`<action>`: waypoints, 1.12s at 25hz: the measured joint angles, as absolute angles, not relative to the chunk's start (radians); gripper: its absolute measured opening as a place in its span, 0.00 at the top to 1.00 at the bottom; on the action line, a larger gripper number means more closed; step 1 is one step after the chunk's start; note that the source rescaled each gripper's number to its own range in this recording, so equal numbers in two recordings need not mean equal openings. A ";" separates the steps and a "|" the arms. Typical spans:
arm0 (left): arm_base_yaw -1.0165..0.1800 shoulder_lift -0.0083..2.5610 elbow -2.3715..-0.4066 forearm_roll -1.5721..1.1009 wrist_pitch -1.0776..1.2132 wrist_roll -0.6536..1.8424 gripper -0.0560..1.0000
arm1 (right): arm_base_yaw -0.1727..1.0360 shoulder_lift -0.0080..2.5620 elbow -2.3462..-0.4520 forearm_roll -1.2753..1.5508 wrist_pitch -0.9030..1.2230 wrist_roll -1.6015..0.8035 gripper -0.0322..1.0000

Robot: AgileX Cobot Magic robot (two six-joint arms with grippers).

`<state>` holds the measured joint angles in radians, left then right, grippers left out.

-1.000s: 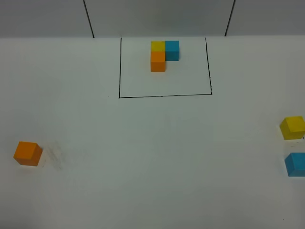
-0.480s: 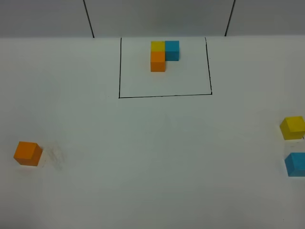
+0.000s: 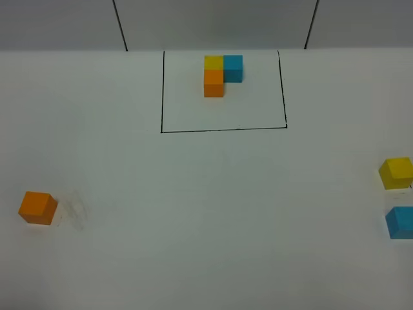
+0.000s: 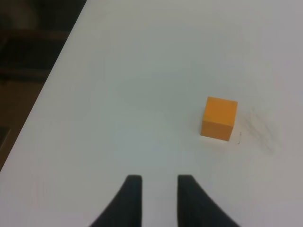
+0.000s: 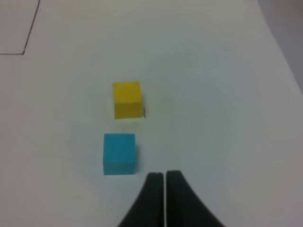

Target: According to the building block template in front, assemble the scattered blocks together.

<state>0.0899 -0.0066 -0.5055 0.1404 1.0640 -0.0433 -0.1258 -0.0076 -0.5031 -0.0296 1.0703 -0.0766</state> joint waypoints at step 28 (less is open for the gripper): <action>0.091 0.764 -0.545 0.000 0.760 -0.059 0.03 | -0.126 -0.008 -0.503 -0.030 1.070 -0.077 0.96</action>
